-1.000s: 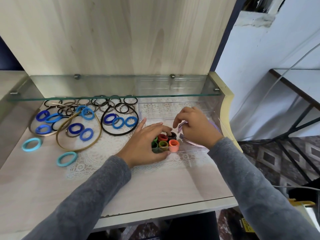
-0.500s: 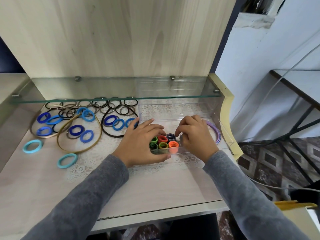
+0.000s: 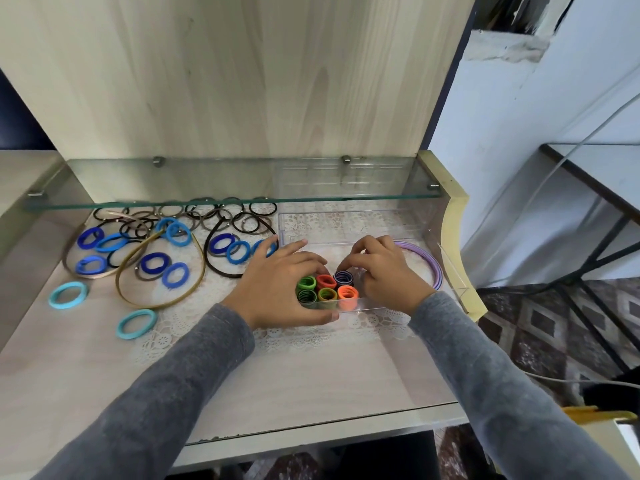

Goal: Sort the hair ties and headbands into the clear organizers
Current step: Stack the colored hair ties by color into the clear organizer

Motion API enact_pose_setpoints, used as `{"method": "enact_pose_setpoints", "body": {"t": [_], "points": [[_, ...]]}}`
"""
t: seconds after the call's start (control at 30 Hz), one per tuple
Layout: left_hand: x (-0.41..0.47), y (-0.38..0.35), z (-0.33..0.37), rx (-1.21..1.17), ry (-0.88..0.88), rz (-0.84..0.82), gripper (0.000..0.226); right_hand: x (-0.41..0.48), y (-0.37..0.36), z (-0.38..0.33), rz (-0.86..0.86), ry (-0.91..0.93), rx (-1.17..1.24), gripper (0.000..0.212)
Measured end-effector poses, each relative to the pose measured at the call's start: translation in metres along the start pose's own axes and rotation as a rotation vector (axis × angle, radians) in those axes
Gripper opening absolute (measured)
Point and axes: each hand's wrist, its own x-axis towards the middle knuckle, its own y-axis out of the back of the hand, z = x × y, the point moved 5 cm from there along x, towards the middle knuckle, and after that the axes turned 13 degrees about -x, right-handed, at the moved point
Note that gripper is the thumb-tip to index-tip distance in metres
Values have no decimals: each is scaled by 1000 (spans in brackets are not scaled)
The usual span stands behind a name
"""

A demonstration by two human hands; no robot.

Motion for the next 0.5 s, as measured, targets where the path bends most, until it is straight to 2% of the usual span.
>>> {"method": "enact_pose_setpoints", "body": {"t": [0.13, 0.4, 0.5], "points": [[0, -1, -1, 16, -5, 2, 75, 1, 0, -1, -51, 15, -1, 36], [-1, 0, 0, 0, -6, 23, 72, 0, -1, 1, 18, -2, 31, 38], [-3, 1, 1, -1, -3, 31, 74, -2, 4, 6, 158, -66, 70, 34]]}}
